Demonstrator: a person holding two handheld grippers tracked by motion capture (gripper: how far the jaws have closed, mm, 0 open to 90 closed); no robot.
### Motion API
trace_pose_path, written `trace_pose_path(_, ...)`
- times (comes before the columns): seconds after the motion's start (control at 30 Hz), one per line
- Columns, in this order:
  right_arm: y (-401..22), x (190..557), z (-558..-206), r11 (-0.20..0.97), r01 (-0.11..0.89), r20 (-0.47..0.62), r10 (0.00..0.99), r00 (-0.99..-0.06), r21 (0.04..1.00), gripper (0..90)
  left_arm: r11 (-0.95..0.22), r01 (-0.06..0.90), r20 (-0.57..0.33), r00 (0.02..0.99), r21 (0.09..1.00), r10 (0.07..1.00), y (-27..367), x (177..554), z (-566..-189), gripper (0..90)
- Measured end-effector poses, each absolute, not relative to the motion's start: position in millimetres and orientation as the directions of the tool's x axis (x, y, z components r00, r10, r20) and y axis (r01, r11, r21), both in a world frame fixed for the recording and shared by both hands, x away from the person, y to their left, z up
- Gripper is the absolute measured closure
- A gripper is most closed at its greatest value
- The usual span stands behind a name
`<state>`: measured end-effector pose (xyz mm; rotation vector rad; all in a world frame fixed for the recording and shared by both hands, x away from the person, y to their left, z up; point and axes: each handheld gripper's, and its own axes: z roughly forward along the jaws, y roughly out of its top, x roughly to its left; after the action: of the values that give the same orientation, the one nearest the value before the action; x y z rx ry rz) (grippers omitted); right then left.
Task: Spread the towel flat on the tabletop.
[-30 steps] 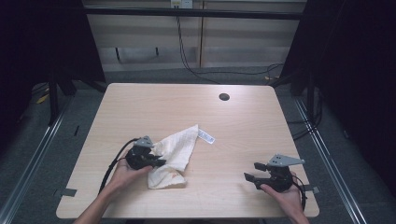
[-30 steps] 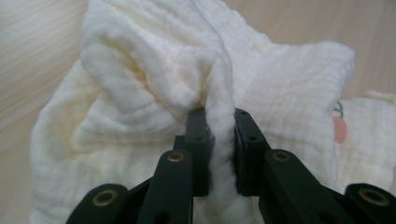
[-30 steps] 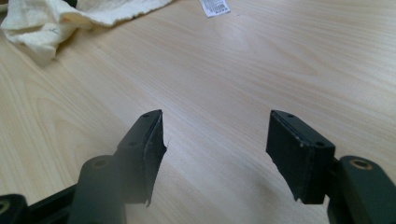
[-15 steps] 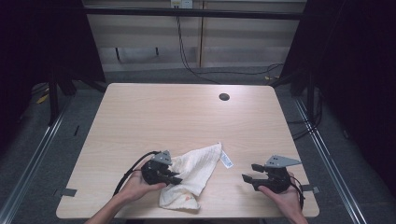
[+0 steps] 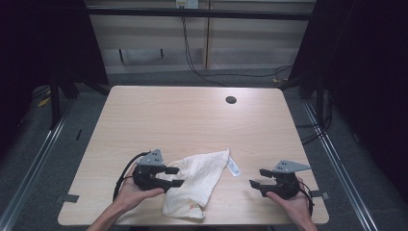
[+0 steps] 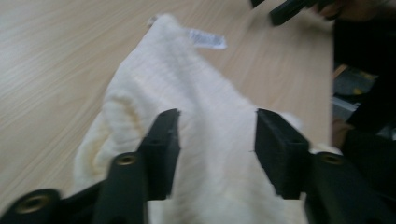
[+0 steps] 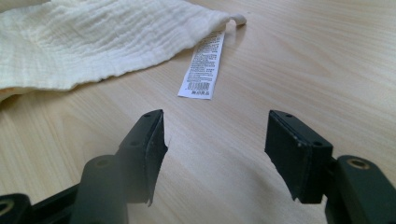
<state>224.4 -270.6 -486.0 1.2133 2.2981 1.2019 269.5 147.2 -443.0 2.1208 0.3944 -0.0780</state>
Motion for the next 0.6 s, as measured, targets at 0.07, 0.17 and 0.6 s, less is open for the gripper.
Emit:
trace_pose_path(0.07, -270.6, 225.0, -486.3, 0.301, 0.552, 0.128, 0.784, -0.607, 0.778, 37.0, -0.577, 0.249, -0.18, 0.968, 0.778, 0.175, 130.1, 254.4, -447.8, 64.7)
trace_pose_path(0.17, -270.1, 224.7, -486.1, 0.304, 0.55, 0.126, 0.782, -0.61, 0.777, 37.0, -0.638, 0.226, -0.169, 0.974, 0.737, 0.149, 111.0, 249.8, -458.8, 61.2)
trace_pose_path(0.6, -269.3, 225.1, -486.5, 0.308, 0.546, 0.128, 0.775, -0.619, 0.779, 36.6, -0.682, 0.191, -0.114, 0.981, 0.706, 0.157, 105.0, 257.2, -466.6, 84.7)
